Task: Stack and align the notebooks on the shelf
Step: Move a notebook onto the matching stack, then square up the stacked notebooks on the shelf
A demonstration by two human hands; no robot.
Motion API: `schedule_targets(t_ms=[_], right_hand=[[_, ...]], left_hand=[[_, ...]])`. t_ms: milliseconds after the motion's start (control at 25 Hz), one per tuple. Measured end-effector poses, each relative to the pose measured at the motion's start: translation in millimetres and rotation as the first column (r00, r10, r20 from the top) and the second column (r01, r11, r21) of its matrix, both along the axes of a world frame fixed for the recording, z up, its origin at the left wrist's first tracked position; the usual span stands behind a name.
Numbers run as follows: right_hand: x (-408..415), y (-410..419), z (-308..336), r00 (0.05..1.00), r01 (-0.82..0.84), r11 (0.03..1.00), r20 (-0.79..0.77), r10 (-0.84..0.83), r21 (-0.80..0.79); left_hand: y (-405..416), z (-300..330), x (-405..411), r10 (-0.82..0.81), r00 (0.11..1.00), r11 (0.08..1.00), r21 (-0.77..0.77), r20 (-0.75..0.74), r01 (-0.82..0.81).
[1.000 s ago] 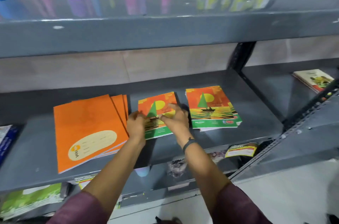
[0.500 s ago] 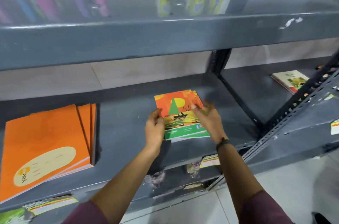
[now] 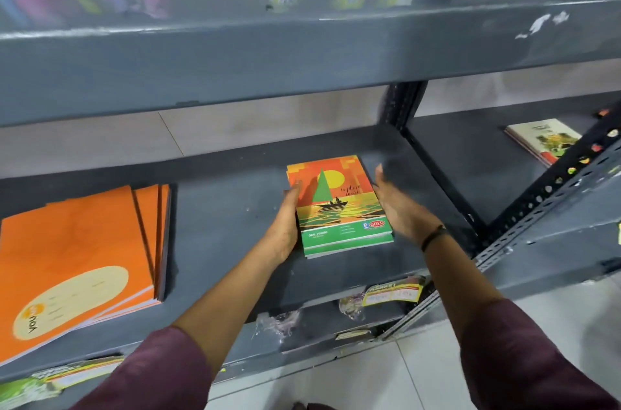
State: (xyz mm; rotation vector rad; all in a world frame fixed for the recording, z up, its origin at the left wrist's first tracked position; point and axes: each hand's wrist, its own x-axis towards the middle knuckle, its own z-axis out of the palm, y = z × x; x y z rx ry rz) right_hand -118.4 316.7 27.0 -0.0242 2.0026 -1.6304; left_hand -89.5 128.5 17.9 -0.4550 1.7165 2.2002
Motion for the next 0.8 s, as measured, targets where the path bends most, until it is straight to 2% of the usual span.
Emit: schedule_targets(t_ms=[40,80,120,160,200,240,320,400,600,800], right_hand=[[-1,13,-8,0.998,-0.054,0.998,-0.012,0.055,0.031],[6,20,-5,0.993,-0.097,0.988,-0.052,0.104,0.121],[8,29,-8,0.973,-0.186,0.965,-0.101,0.207,0.186],[11,32,-10,0.942,-0.254,0.923,-0.144,0.304,0.288],[12,34,-17,0.906,-0.286,0.878,-0.191,0.379,0.385],[15,31,-15,0.883,-0.265,0.835,-0.227,0.411,0.483],[10,29,-22,0.845,-0.208,0.825,-0.327,0.422,0.526],[4,28,-23,0.84,-0.156,0.841,-0.378,0.389,0.518],[10,25,-16,0.879,-0.03,0.829,-0.38,0.287,0.558],[15,22,-8,0.92,-0.039,0.828,-0.302,0.248,0.56]], left_hand=[[-6,-1,6,-0.118,0.992,0.986,-0.126,-0.034,0.113],[-11,-5,12,-0.224,0.973,0.932,-0.305,-0.064,0.194],[-15,-9,16,-0.338,0.938,0.818,-0.516,-0.072,0.255],[-17,-14,18,-0.426,0.904,0.658,-0.7,-0.044,0.276],[-16,-17,17,-0.468,0.883,0.526,-0.801,0.008,0.287],[-14,-19,16,-0.466,0.884,0.463,-0.838,0.046,0.288],[-9,-21,11,-0.42,0.906,0.454,-0.853,0.051,0.258],[-5,-23,9,-0.387,0.922,0.453,-0.874,-0.014,0.177],[-3,-25,14,-0.344,0.935,0.46,-0.884,-0.087,0.087],[-5,-24,11,-0.356,0.931,0.445,-0.89,-0.078,0.095]])
